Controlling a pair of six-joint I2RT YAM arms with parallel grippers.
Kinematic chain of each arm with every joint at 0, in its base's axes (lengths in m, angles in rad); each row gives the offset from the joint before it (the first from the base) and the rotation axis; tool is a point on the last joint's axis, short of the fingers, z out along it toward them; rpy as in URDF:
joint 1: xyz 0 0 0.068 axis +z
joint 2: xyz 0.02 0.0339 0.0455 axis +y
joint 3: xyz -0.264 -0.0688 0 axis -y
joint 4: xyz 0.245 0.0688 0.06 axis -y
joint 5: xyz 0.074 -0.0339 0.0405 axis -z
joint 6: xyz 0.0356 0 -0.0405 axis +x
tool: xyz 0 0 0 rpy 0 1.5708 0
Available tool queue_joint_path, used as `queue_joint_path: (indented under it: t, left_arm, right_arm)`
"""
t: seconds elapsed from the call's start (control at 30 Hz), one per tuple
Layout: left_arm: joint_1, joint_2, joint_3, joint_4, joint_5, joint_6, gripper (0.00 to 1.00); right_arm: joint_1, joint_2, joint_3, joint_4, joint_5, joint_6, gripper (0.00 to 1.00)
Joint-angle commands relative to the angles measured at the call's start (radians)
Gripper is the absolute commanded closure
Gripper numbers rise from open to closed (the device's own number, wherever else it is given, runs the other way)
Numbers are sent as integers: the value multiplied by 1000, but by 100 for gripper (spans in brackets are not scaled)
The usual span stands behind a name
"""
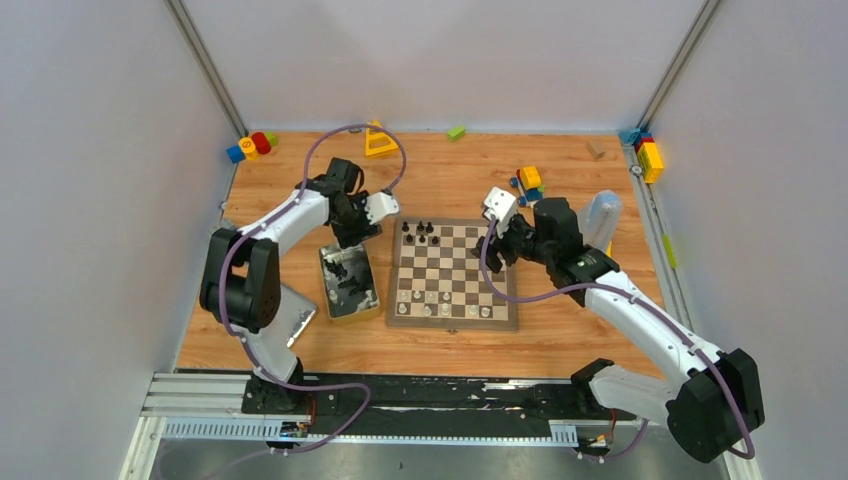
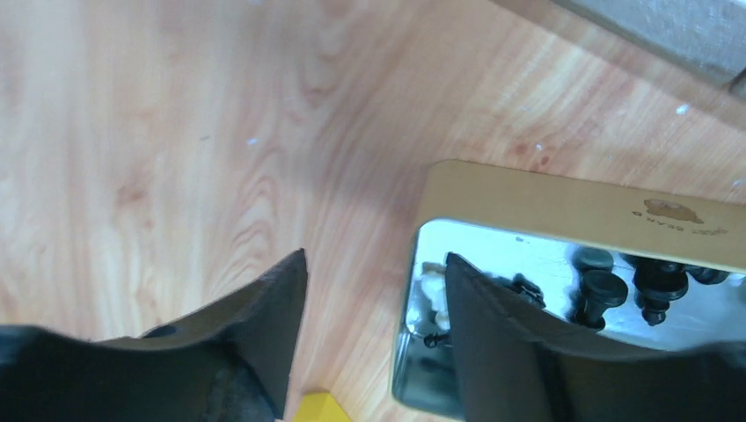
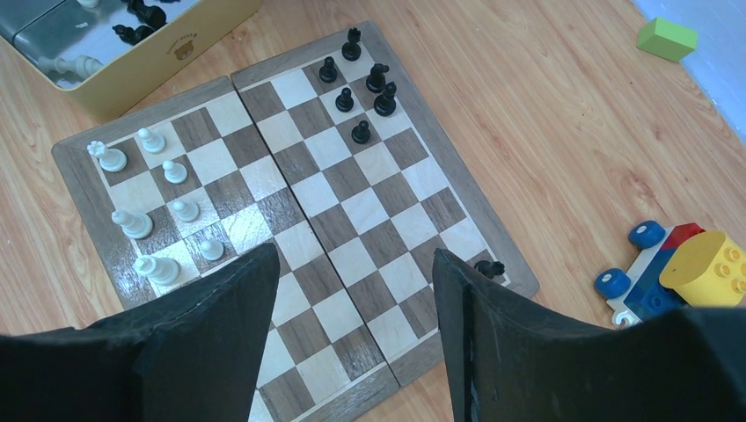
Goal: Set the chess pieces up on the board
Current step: Move the storage box to the center of the board, then pick up the chess piece from the storage box.
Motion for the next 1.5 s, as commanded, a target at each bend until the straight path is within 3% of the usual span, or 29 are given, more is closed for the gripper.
queue_joint_path:
  t: [0.0,0.1,0.37,0.67,1.03,1.47]
  left_arm:
    - [34,-155,-23,134,7,-124,29]
    - [70,-245,-26,63,77,-162,26]
    - [77,-416,-178,-196,205,-136,42]
    - [24,-467,-304,-138,161,-197,45]
    - [2,-420,-349,-112,55,-205,47]
    - [2,-358,-370,-96,55,-185,47]
  right_arm:
    - [-15,-2,4,6,3,-3,34]
    - [-29,-11,4,2,-7,0,34]
    - [-33,-14,2,-5,-22,-13,34]
    - [-33,-9,-1,-12,-34,-21,34]
    - [-32,10,2,-23,-43,-28,33]
    - [-34,11,-1,-23,-53,-32,33]
